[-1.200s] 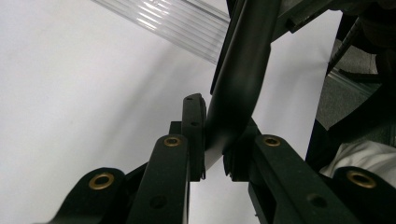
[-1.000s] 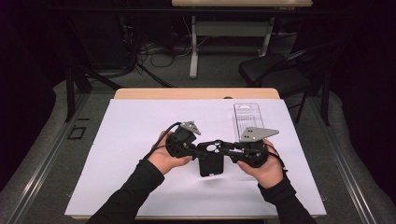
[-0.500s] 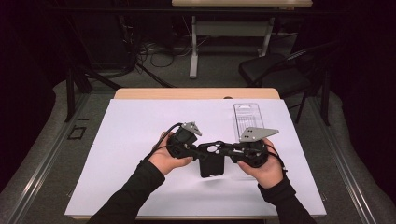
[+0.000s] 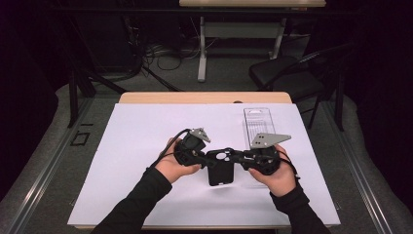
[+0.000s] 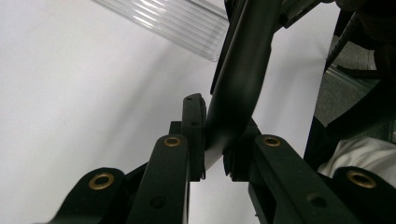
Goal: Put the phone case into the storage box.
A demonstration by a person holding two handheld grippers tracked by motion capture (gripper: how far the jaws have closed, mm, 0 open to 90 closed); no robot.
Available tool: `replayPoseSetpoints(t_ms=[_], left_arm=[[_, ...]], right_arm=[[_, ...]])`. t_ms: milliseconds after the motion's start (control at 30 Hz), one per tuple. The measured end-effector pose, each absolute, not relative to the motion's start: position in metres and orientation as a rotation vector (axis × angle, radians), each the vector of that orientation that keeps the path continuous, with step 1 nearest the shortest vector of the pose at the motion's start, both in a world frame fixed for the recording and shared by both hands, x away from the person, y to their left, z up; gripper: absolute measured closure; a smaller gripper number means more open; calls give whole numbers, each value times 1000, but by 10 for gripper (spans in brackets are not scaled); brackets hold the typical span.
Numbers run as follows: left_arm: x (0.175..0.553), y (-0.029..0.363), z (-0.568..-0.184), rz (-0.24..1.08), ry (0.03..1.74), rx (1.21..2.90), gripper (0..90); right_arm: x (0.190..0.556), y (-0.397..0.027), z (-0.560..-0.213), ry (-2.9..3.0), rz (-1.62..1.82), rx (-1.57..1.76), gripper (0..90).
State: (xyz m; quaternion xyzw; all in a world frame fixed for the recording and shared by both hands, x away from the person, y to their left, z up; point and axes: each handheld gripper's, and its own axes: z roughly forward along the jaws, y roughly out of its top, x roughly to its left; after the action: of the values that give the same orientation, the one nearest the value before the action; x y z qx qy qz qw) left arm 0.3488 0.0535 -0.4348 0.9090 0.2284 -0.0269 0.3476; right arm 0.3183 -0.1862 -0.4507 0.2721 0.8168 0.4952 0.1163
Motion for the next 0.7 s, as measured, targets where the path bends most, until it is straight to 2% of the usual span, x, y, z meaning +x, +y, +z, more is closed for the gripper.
replayPoseSetpoints(t_ms=[700], left_arm=[[348, 53, -438, -80, 588, 2362, 814]], right_arm=[[320, -188, -454, 2415, 1450, 752, 822]])
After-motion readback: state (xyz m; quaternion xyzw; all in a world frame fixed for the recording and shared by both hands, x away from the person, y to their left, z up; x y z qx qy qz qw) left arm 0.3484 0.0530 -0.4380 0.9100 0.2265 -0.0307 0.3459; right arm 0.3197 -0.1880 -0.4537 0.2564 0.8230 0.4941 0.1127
